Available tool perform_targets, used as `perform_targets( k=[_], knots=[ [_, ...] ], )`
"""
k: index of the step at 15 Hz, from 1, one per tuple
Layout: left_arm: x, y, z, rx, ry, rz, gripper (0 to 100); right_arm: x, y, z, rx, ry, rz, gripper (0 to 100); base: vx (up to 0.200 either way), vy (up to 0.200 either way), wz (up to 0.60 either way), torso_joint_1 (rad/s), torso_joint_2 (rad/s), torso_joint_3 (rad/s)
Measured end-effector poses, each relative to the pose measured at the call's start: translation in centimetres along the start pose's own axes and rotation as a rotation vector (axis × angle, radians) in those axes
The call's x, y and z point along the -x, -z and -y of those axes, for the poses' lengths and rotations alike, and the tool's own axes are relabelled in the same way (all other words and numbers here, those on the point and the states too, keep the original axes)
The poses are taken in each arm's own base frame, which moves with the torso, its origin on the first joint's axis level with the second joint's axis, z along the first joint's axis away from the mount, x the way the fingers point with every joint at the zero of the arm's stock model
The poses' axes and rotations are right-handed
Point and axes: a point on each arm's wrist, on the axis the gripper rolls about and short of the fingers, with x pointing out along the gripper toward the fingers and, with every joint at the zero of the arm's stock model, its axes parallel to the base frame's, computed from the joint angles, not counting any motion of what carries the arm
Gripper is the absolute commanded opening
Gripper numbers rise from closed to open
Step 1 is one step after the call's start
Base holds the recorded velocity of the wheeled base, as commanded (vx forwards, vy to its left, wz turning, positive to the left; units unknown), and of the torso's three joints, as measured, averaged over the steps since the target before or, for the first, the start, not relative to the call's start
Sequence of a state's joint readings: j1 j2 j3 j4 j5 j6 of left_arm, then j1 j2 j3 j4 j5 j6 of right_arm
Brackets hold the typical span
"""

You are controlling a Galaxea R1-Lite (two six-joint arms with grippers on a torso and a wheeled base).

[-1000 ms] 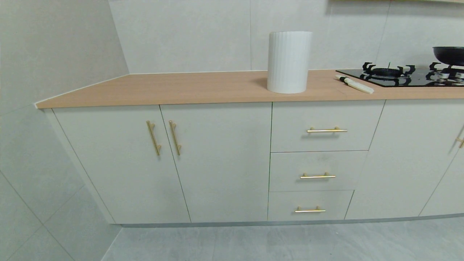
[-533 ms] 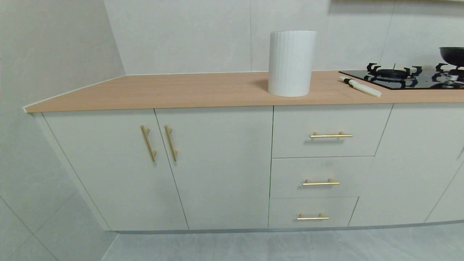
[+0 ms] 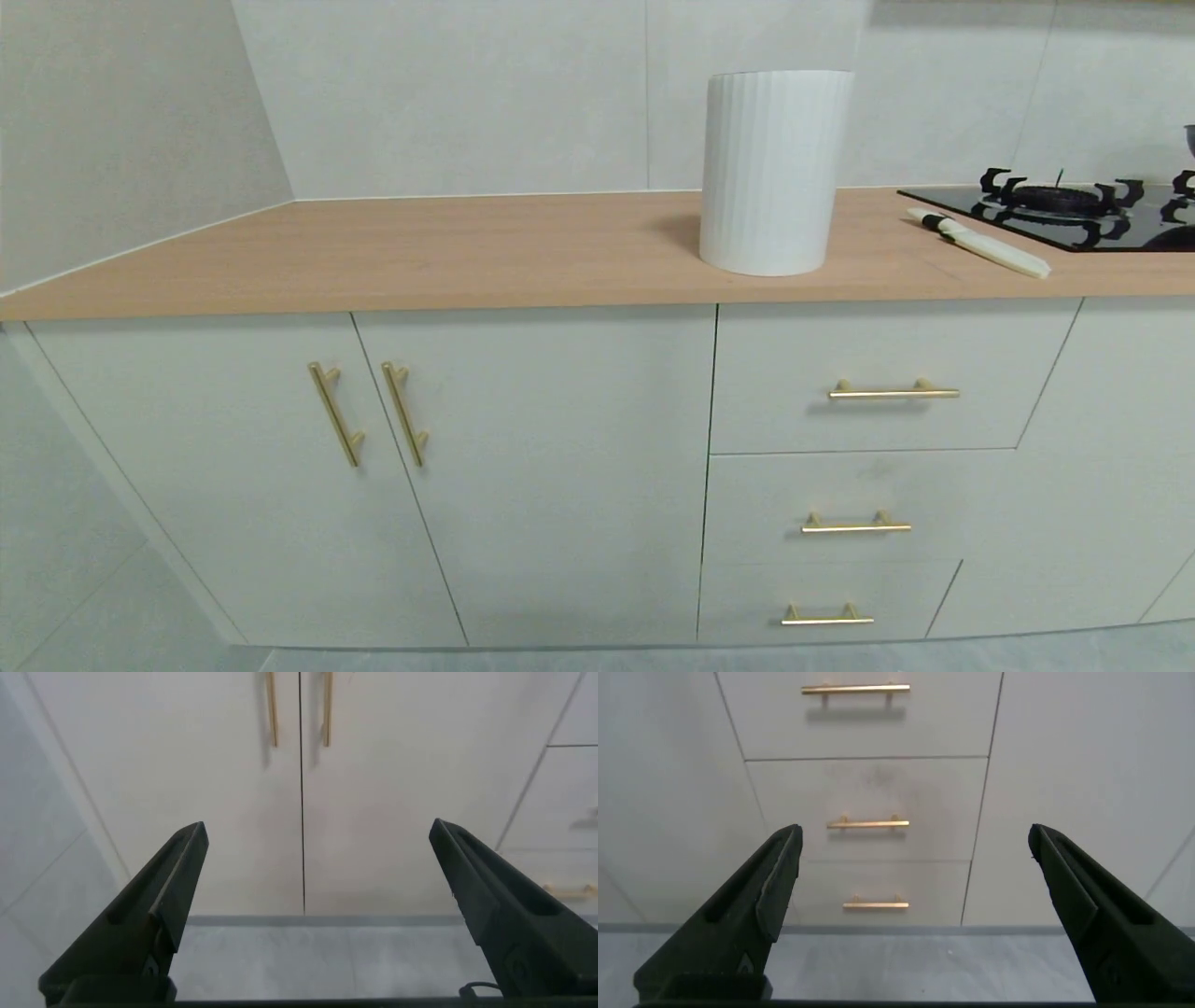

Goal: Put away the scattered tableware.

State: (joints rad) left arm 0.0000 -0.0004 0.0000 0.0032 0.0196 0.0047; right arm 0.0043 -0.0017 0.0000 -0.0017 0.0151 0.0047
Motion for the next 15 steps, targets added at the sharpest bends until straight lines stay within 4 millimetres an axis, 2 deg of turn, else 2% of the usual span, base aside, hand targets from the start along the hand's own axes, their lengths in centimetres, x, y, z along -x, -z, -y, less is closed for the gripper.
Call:
perform_targets(
  k=[4, 15],
  knots=[
    [0.00, 0.00, 0.00, 0.000, 0.000, 0.000, 100, 0.00, 0.00, 0.00, 0.000, 0.000, 0.000, 100, 0.200, 0.000, 0.00, 0.005, 0.00, -0.002],
    [0.00, 0.00, 0.00, 0.002, 0.000, 0.000, 100, 0.00, 0.00, 0.00, 0.000, 0.000, 0.000, 100, 0.000, 0.000, 0.00, 0.000, 0.00, 0.000]
  ],
)
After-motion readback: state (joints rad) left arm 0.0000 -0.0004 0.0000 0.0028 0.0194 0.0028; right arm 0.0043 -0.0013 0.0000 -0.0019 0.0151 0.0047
